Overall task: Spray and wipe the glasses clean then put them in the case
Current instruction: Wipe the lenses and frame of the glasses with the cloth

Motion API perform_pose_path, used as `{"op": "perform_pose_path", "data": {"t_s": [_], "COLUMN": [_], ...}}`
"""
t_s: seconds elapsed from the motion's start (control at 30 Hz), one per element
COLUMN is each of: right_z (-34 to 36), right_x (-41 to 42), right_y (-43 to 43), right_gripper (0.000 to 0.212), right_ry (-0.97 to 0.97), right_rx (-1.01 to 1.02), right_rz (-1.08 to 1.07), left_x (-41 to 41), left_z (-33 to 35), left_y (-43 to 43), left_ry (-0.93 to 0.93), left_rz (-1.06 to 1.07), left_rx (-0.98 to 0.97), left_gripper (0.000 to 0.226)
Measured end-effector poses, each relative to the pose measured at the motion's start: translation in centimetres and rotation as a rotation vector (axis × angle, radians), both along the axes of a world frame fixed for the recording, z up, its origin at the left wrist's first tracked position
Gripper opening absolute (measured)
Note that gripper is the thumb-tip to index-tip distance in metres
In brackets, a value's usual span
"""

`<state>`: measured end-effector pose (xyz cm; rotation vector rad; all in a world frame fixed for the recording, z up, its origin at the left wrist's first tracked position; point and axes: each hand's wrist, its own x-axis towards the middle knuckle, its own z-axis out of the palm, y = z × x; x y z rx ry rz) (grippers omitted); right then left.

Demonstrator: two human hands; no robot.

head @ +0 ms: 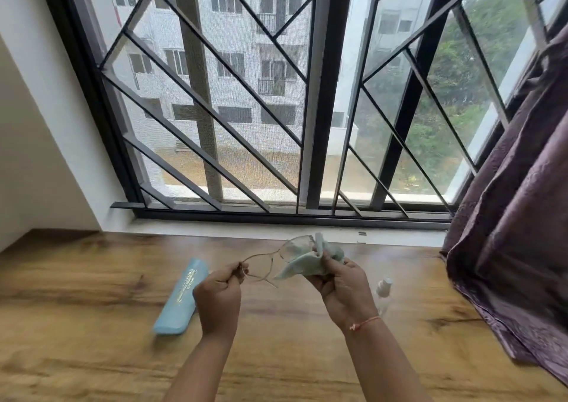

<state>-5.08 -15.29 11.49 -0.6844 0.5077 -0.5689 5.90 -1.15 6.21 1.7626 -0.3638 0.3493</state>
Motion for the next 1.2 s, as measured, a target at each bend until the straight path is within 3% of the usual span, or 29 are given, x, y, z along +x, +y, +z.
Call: {"op": "perform_pose_path", "data": {"t_s": [0.1,0.27,0.4,0.53,0.73,0.97,1.2], "right_z": [-0.2,-1.3,-1.2,-0.8,-0.3,-0.6,0.2], "right_x": [-0.6,-0.9,-0.8,-0.5,0.2,0.5,-0.4], "right_y": [-0.8,-0.6,1.1,2.4,2.5,0.7,-0.3], "right_gripper": [0.018,0.011,0.007,0.017,0.005,0.032,0.03], "right_ry": [0.016,0.101,0.174,0.17,0.087,0.26,0.453], "right_rx": [0.026,0.085,0.035,-0.045,-0.177,-0.546,-0.989], "right_rz": [-0.087,-0.05,0.103,0.189,0.045,-0.063,-0.078], "left_x": [0.1,-0.2,-1.3,-2.4,-3.5,-2.5,-0.1], "left_z": [0.1,1.1,2.3,2.8,2.7,1.9,1.7], "left_y": [-0.1,-1.2,-2.1,-3.0,-3.7,-3.1,-1.5], "left_ry": [0.216,0.708,0.934,1.084,1.173,1.155,0.974], "left_rz": [-0.001,-0.092,-0.217,-0.324,-0.419,-0.561,-0.581], "left_rx": [-0.17,-0.668,-0.9,-0.999,-0.961,-0.727,-0.778], "left_gripper": [0.023,0.018,0.021,0.023,0.019,0.018,0.04]}}
